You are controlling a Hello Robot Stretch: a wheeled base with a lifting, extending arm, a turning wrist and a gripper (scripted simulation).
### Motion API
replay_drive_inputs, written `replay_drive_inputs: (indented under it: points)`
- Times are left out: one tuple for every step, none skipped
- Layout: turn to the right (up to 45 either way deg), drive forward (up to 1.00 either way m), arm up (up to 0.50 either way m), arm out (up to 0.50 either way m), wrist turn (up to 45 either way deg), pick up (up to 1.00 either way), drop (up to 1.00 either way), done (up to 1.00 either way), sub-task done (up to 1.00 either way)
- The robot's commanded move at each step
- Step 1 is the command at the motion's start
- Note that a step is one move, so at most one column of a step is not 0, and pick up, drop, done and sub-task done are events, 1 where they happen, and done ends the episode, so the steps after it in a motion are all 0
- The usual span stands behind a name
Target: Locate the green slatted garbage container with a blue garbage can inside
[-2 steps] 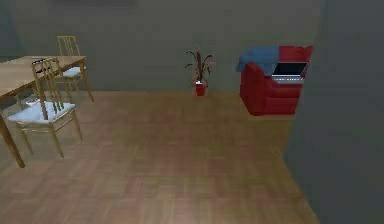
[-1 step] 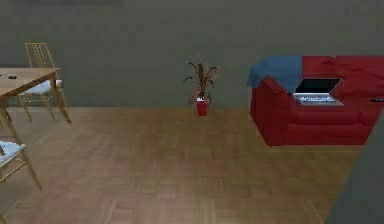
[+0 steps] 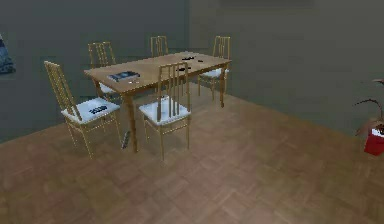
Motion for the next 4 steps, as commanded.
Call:
replay_drive_inputs:
  points:
    - [-12.0, 0.0, 0.0, 0.0, 0.0, 0.0, 0.0, 0.0, 0.0]
    - [0.0, 0.75, 0.0, 0.0, 0.0, 0.0, 0.0, 0.0, 0.0]
    - [-45.0, 0.0, 0.0, 0.0, 0.0, 0.0, 0.0, 0.0, 0.0]
    - [-6.0, 0.0, 0.0, 0.0, 0.0, 0.0, 0.0, 0.0, 0.0]
